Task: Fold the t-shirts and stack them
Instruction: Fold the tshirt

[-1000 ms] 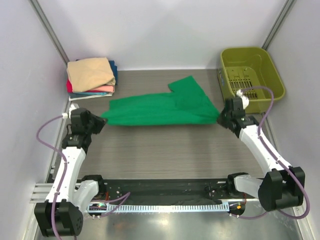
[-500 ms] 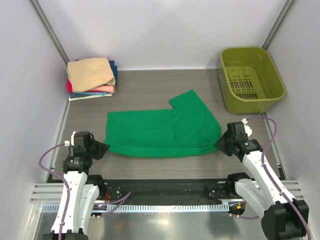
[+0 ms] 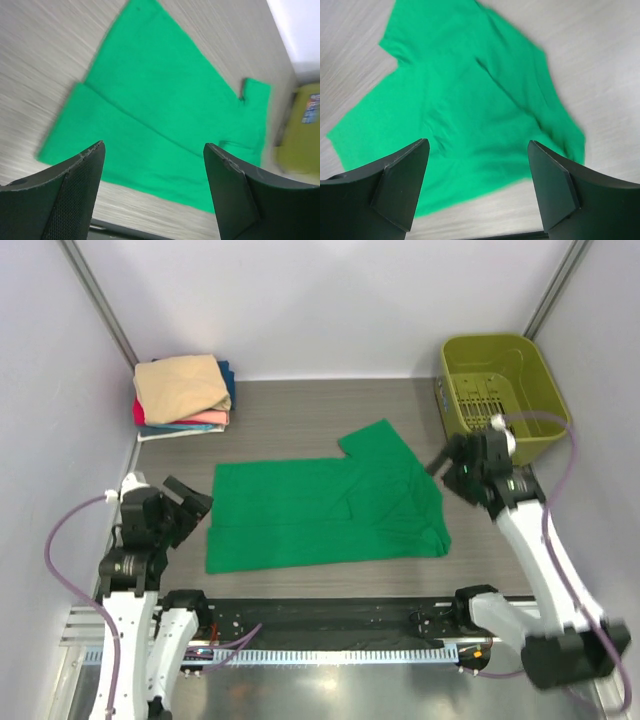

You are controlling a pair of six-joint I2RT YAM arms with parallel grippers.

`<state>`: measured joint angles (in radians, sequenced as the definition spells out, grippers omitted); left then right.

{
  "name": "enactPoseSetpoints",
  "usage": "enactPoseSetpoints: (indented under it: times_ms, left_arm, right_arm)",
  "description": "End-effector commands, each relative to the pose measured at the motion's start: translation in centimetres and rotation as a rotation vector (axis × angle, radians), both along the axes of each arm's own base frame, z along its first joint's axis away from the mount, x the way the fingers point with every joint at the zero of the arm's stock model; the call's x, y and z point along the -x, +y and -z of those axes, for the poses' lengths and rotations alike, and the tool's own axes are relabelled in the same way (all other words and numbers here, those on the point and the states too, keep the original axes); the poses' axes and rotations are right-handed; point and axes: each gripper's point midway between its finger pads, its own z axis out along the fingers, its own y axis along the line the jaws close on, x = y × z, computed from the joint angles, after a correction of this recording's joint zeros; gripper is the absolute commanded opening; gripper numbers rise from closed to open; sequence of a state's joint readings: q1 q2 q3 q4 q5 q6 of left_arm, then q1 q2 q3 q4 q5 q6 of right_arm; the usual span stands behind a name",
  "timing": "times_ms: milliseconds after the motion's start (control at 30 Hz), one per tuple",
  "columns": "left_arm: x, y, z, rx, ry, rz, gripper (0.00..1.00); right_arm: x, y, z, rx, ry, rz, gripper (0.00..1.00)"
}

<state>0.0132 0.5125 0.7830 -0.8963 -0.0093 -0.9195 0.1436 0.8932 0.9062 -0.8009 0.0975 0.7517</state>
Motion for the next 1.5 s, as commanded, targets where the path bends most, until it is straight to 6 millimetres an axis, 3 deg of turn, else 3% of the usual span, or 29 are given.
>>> enactPoseSetpoints:
  times_ms: [0,67,100,133,200,267,300,333,367,400,433,467,500,533,567,600,667,867,1067,1167,1200,1367,1400,1467]
  left_arm:
    - [-2.0,2.0,-3.1,-0.244,-0.034,0.079,0.81]
    - [-1.8,3.3,-2.6,-0.331,0.040,0.081,0.82]
    - [-1.7,4.2,-2.7,-0.393,0.052,0.081,0.82]
    - [-1.7,4.5,-2.9,-0.410,0.050,0.067,0.84]
    - [-1.9,4.5,-3.2,-0.436,0.010,0.086,0.84]
    - [-2.3,4.3,-2.9,-0.432,-0.015,0.092,0.84]
    - [-2.3,4.2,-2.6,-0.426,-0.024,0.088,0.84]
    - [-2.4,4.3,-2.6,-0.427,-0.032,0.081,0.85]
    - [-2.4,4.4,-2.4,-0.431,-0.031,0.078,0.85]
    - [-2.3,4.7,-2.4,-0.441,-0.026,0.065,0.85]
    - [-2.2,4.9,-2.3,-0.443,-0.020,0.055,0.85]
    - [-2.1,5.0,-2.2,-0.444,-0.017,0.048,0.85]
    - [-2.1,5.0,-2.3,-0.443,-0.019,0.047,0.85]
    - [-2.1,4.9,-2.1,-0.437,-0.013,0.051,0.85]
    - [-2.2,4.8,-2.1,-0.436,-0.011,0.053,0.84]
    - [-2.2,4.8,-2.0,-0.435,-0.009,0.054,0.84]
    - [-2.3,4.8,-1.8,-0.431,-0.001,0.057,0.84]
    - [-2.3,4.7,-1.7,-0.428,0.003,0.060,0.84]
    - [-2.5,4.8,-1.4,-0.429,0.016,0.060,0.84]
    - [-2.6,4.8,-1.3,-0.429,0.023,0.062,0.84]
    - [-2.6,4.8,-1.2,-0.429,0.028,0.063,0.84]
    - [-3.2,4.8,-1.1,-0.458,0.036,0.093,0.88]
    - [-3.5,5.0,-1.4,-0.463,0.029,0.083,0.88]
    - [-4.5,5.3,-1.1,-0.469,0.048,0.071,0.87]
  right_arm:
    - [-7.4,1.0,-2.7,0.152,-0.045,-0.136,0.86]
    - [-10.2,0.8,-3.6,0.225,-0.043,-0.132,0.86]
    - [-13.1,1.5,-3.6,0.258,-0.039,-0.162,0.85]
    - [-14.6,1.8,-3.7,0.265,-0.045,-0.171,0.86]
    - [-19.3,2.7,-2.8,0.291,-0.037,-0.187,0.86]
    - [-22.4,3.0,-1.8,0.331,-0.017,-0.195,0.86]
    - [-24.5,3.5,-3.7,0.347,-0.070,-0.188,0.86]
    - [-26.3,3.9,0.0,0.379,0.001,-0.215,0.86]
    - [-27.3,4.2,0.5,0.390,0.010,-0.221,0.86]
    - [-29.3,4.6,-0.7,0.397,-0.031,-0.215,0.86]
    - [-30.3,4.9,-0.2,0.402,-0.027,-0.219,0.86]
    - [-31.3,5.1,3.5,0.416,0.039,-0.238,0.86]
    - [-32.8,5.3,2.3,0.419,-0.003,-0.224,0.86]
    - [-33.4,5.6,2.9,0.417,0.000,-0.229,0.86]
    - [-34.2,5.9,5.5,0.422,0.031,-0.240,0.86]
    - [-35.0,6.1,5.1,0.419,0.009,-0.236,0.86]
    - [-36.1,6.7,7.4,0.423,0.018,-0.258,0.86]
    - [-35.9,7.4,11.9,0.438,0.083,-0.270,0.79]
    - [-33.1,8.1,15.3,0.443,0.160,-0.294,0.70]
    - [-32.6,8.3,16.3,0.436,0.177,-0.303,0.59]
    - [-32.4,8.2,16.5,0.437,0.183,-0.305,0.48]
    - [-31.8,8.5,17.4,0.416,0.196,-0.318,0.15]
    - [-31.4,8.5,17.6,0.412,0.202,-0.321,0.04]
    - [-31.0,8.7,17.9,0.399,0.200,-0.331,0.01]
